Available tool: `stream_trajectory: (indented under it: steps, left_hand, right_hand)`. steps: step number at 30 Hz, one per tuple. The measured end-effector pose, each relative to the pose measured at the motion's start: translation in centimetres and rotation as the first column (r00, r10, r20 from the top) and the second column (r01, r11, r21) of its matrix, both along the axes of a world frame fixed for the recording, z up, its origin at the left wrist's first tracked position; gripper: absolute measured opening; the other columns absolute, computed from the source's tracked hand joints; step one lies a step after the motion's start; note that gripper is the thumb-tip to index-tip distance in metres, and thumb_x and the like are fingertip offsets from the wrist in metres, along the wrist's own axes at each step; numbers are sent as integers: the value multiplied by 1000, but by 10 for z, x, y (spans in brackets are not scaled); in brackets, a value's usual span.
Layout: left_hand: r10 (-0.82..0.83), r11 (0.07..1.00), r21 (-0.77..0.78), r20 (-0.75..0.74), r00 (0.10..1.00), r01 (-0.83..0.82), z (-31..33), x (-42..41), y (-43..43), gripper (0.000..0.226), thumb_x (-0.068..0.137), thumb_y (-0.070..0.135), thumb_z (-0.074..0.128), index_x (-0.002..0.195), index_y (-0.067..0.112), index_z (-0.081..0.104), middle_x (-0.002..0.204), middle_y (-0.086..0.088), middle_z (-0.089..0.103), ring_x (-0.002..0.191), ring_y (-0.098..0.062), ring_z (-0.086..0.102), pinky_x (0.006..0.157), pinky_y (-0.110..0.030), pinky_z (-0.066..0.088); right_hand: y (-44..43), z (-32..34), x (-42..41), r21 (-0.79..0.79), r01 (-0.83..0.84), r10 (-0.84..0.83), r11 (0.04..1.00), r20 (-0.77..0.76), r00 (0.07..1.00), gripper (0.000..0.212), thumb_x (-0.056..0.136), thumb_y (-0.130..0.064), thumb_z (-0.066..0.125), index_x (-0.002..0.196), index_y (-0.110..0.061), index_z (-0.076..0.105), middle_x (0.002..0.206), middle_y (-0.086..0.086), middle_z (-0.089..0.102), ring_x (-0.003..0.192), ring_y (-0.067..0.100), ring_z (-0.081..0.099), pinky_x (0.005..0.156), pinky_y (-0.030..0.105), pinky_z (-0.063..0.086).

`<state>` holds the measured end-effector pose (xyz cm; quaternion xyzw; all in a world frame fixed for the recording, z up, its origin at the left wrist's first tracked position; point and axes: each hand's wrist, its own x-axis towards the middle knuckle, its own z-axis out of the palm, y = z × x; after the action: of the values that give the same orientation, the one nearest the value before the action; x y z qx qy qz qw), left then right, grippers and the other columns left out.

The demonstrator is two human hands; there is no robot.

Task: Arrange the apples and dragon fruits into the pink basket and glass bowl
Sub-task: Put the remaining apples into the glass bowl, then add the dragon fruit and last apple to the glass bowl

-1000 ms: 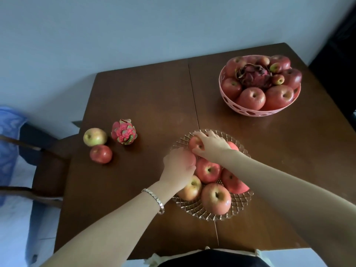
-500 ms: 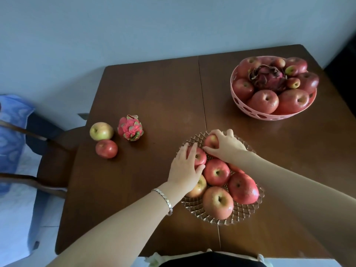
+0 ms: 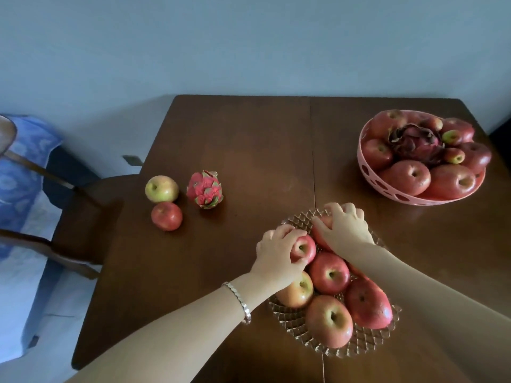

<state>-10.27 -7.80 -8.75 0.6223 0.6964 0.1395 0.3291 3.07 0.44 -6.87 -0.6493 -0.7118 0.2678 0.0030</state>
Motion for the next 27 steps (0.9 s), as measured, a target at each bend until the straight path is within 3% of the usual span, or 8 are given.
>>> stream_trajectory:
  steps: [4,7,11,13,18,20,24,27]
  left_hand:
    - [46,999,-19,213,976,-43,10,-40,-6,43,91,23,54,132,29,43,141,4,34,130,-12,35,110,-32,35]
    - [176,981,41,215,961,-189,19,-100,-8,32,91,18,53,122,26,53,124,9,45,112,-3,48,98,-22,42]
    - [287,943,178,0,958,-282,31,-183,-5,29,90,13,55,118,20,57,122,3,52,112,-5,49,100,-19,38]
    - [316,942,163,-125,941,-294,32,-216,-2,36,88,16,59,123,20,55,134,-2,47,120,-15,49,98,-22,38]
    - [29,996,-59,-515,857,-69,10,-257,-2,67,76,48,67,135,28,41,153,-10,17,139,-31,24,109,-41,33]
    - [-52,991,-131,-571,819,-28,-1,-259,-2,74,77,53,65,139,29,33,151,-10,17,135,-32,27,107,-41,36]
    - [-44,992,-118,-615,787,-37,-15,-253,-3,70,84,44,61,143,29,26,148,-11,22,129,-32,34,100,-37,46]
    - [-30,995,-90,-627,778,-34,-17,-249,-3,66,88,36,59,144,27,26,148,-12,23,129,-31,36,97,-34,49]
  right_hand:
    - [2,16,-35,14,-59,60,998,-242,968,39,91,-37,51,126,-21,51,125,7,48,123,23,41,97,33,39]
    - [6,24,-87,91,-100,126,991,-347,930,35,89,-33,56,122,-22,54,122,3,52,119,19,48,93,26,39]
    - [14,23,-183,-22,-118,104,993,-337,936,60,84,-45,58,136,-24,36,131,6,44,107,21,54,78,27,46]
    - [22,13,-230,-163,-66,24,984,-250,968,80,79,-54,59,142,-25,22,134,12,38,114,30,50,86,38,49]
    - [26,-26,-279,-300,47,-89,953,-125,988,90,72,-63,61,142,-25,19,128,13,44,115,35,51,90,42,48]
    - [23,-33,-276,-289,64,-121,955,-184,975,86,69,-62,62,137,-25,25,120,9,52,105,29,59,88,40,51]
    - [17,-27,-252,-340,76,-177,937,-276,945,79,66,-55,70,130,-27,33,104,-2,56,68,15,69,73,36,60]
    - [3,-12,-214,-346,87,-221,934,-372,901,80,65,-51,75,131,-29,35,110,-5,53,79,12,67,71,30,60]
